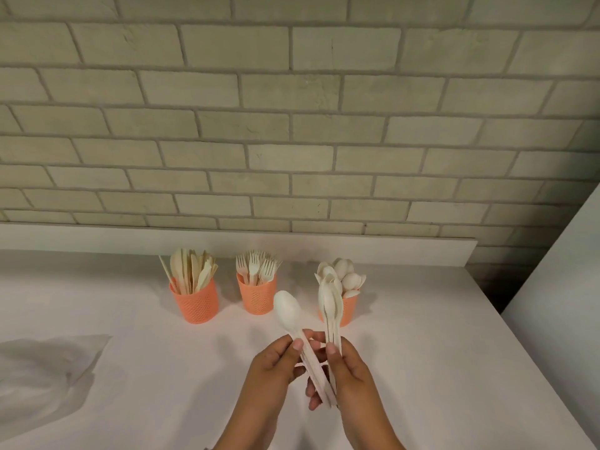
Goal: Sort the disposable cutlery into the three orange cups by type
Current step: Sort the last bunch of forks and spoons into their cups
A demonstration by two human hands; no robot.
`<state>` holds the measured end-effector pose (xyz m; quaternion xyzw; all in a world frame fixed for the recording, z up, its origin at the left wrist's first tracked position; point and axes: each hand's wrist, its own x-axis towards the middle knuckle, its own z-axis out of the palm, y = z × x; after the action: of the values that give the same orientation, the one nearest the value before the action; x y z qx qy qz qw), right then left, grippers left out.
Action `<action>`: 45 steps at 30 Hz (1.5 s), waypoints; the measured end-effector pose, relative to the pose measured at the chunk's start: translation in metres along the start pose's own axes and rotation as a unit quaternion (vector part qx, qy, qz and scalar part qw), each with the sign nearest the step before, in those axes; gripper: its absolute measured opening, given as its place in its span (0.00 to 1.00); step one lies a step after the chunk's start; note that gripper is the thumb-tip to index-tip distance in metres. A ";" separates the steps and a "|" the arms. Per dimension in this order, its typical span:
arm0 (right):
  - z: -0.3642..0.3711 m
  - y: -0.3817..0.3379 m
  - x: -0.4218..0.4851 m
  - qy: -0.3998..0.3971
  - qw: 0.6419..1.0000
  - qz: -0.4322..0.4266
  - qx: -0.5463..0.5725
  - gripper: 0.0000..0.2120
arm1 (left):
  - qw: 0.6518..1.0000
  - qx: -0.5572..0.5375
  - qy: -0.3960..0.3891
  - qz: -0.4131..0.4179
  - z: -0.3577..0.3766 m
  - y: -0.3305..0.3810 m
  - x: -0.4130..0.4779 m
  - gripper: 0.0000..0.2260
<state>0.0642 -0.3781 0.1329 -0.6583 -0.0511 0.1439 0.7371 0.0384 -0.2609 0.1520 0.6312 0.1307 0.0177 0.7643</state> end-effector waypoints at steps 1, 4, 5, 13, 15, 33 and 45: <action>-0.001 0.001 0.000 0.011 1.000 0.013 0.022 0.13 | 0.998 -0.059 0.011 -0.027 0.000 0.001 0.000 0.13; -0.004 0.004 0.002 0.045 0.998 0.029 0.023 0.13 | 0.970 -0.217 0.023 -0.108 -0.002 0.002 0.002 0.13; -0.005 0.004 0.001 0.049 0.998 0.033 0.021 0.13 | 0.961 -0.246 0.021 -0.125 -0.004 0.001 0.004 0.14; -0.010 0.003 -0.002 0.036 0.996 0.063 0.042 0.10 | 0.943 -0.290 -0.090 -0.136 -0.015 0.006 0.006 0.08; -0.011 0.001 -0.001 0.032 0.994 0.075 0.071 0.10 | 0.936 -0.309 -0.106 -0.128 -0.020 0.005 0.006 0.12; -0.018 0.007 0.000 0.024 0.993 0.062 0.099 0.15 | 0.982 -0.111 -0.137 -0.071 -0.024 0.008 0.006 0.16; -0.049 0.022 -0.007 -0.007 0.973 0.092 0.212 0.21 | 0.984 -0.122 -0.093 -0.087 -0.016 -0.015 0.017 0.11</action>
<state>0.0674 -0.4244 0.1061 -0.4881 0.0359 0.2237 0.8429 0.0495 -0.2447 0.1321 0.5180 0.1103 -0.0919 0.8433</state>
